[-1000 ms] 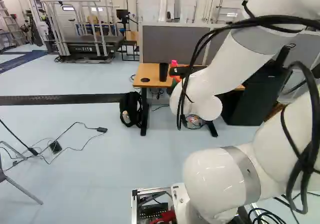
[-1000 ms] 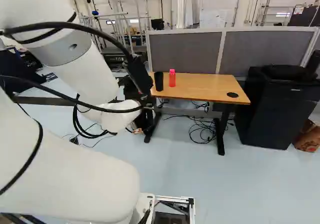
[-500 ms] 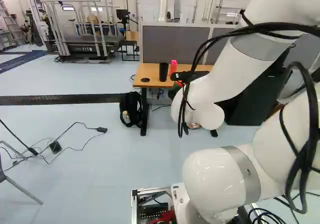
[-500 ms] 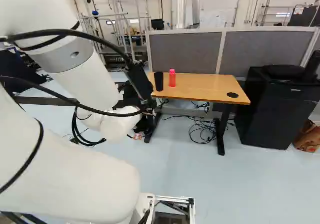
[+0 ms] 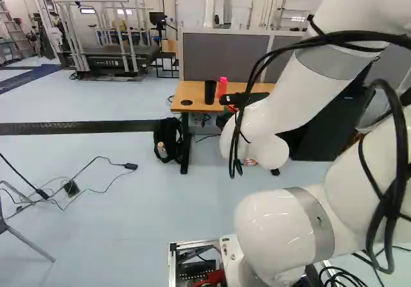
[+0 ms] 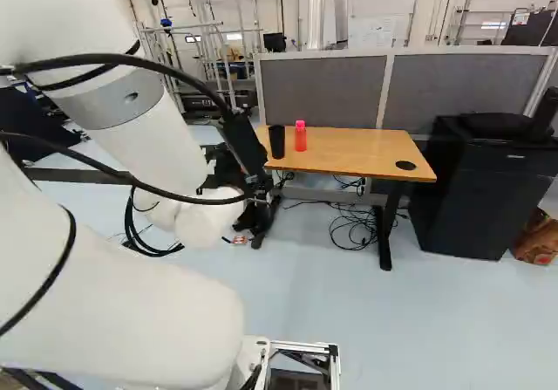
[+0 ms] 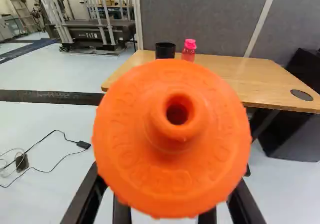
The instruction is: Pick up the green bottle from the table
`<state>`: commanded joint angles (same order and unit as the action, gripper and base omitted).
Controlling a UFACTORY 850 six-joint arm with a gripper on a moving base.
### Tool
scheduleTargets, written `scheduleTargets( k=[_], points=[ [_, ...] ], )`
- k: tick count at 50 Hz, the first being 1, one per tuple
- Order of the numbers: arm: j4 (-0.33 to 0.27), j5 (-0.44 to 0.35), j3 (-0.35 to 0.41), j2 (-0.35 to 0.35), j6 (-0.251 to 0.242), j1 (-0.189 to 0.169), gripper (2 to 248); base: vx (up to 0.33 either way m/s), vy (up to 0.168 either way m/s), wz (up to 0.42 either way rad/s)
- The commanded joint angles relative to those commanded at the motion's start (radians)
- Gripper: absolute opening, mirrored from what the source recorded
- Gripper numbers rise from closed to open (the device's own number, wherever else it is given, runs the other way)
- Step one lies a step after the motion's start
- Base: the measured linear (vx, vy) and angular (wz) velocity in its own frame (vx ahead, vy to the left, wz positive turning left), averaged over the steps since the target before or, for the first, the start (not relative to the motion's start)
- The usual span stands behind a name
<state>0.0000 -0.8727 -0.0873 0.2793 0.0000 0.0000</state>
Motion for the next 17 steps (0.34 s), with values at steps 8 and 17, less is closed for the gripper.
scheduleTargets(
  k=[8,17],
  points=[
    [0.0,0.0,0.0,0.0,0.0,0.0,121,0.0,0.0,0.0],
    [0.0,0.0,0.0,0.0,0.0,0.0,121,0.0,0.0,0.0]
  ],
)
